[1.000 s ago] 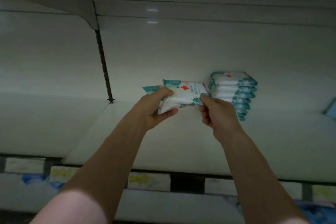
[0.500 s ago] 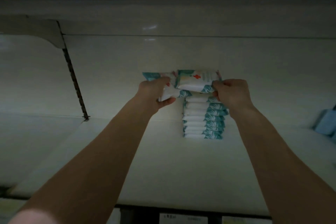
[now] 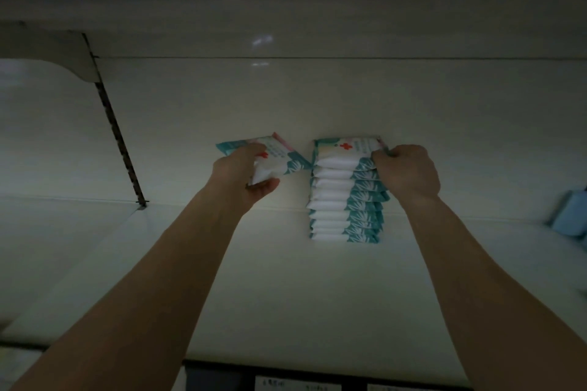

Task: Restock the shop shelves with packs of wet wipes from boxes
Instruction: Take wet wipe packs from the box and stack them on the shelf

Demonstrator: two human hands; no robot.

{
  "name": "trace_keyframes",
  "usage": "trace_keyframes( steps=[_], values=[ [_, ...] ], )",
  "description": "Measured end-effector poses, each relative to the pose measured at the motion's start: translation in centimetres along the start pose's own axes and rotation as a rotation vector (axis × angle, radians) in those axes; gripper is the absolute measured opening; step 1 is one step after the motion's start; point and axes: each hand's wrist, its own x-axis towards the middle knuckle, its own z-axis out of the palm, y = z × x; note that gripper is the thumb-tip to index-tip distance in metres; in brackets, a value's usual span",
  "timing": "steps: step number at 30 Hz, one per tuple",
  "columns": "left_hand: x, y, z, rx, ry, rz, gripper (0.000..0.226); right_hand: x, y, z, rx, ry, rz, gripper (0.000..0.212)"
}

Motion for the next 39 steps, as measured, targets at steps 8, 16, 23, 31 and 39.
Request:
trace_keyframes(
  steps=[8,16,23,31,39],
  values=[
    [0.2,1.2,0.7,-0.092,-0.007,0.072,0.03,0.3,0.0,-0.1,-0.147,0.074,-0.029,0.039],
    [-0.3,1.3,5.5,0.073,-0.177,-0.006,0.006,-0.8,-4.2,-1.7,0.343,-0.185,-0.202,0.029],
    [0.3,2.1,7.5,0.164,-0.262,-0.093,0.004,1.4,-3.2,-2.2,0.378,-0.131,-0.093,0.009],
    [2.1,2.1,9.4,0.78,-0.121,0.205,0.024,2.8,-1.1,-2.0,0.24,-0.051,-0.097,0.022],
    [2.4,0.4,9.6,0.96,-0.113,0.323,0.01,2.4,0.1,-1.0,0.13,0.013,-0.112,0.023]
  ],
)
